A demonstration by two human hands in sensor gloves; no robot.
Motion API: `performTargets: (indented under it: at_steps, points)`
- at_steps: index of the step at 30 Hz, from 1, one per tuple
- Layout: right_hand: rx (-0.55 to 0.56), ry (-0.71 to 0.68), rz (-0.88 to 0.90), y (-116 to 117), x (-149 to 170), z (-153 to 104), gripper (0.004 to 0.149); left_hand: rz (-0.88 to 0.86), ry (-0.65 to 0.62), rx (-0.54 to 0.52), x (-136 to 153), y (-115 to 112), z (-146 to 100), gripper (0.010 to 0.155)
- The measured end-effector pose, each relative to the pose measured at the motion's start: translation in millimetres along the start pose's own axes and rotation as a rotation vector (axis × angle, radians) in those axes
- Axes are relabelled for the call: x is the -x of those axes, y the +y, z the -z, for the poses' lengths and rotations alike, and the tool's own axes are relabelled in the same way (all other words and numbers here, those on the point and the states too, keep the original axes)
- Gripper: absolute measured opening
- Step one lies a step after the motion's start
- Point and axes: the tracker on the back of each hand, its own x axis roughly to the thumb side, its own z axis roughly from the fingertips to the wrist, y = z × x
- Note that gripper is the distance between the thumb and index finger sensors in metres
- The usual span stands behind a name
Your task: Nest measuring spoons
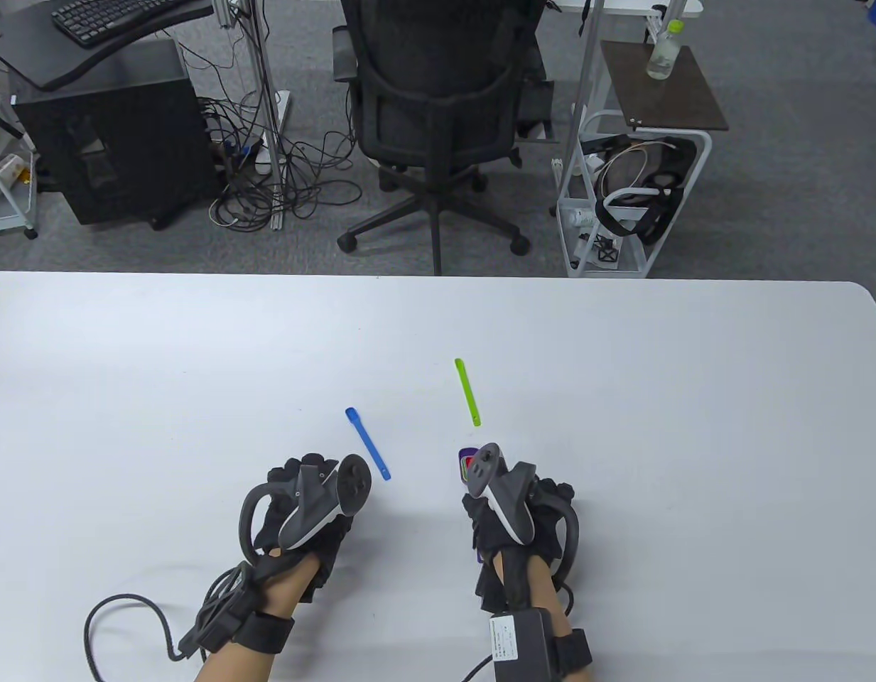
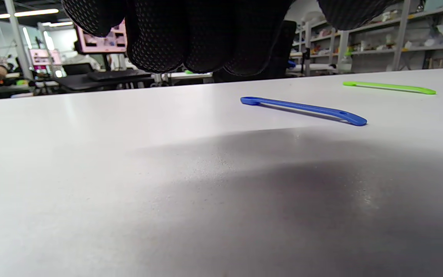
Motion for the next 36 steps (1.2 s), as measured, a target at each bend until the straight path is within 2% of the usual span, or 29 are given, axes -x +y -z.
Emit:
performTargets:
  at_steps: [3, 7, 15, 18, 21, 29, 36]
  points:
    - [0.053, 0.024, 0.047, -8, 14, 5, 0.059, -0.001, 0.005, 0.005, 2, 0, 0, 0.064]
    - [0.148, 0.100, 0.004, -18, 42, 16, 0.063, -0.007, 0.015, 0.013, 5, -1, 1, 0.064]
    - [0.050, 0.177, -0.033, 0, 66, 33, 0.064, -0.071, 0.063, 0.029, 15, 3, 8, 0.060]
    - [-0.007, 0.211, 0.008, -3, 72, 34, 0.064, -0.171, 0.171, 0.062, 22, 4, 24, 0.059]
    - [0.009, 0.207, 0.056, -5, 76, 33, 0.064, -0.212, 0.237, 0.138, 21, 6, 40, 0.058]
    - [-0.036, 0.184, 0.122, -7, 79, 34, 0.064, -0.169, 0.337, 0.172, -12, 9, 77, 0.059]
    - [-0.057, 0.167, 0.149, -6, 80, 37, 0.063, 0.035, 0.331, 0.192, -55, -5, 102, 0.063]
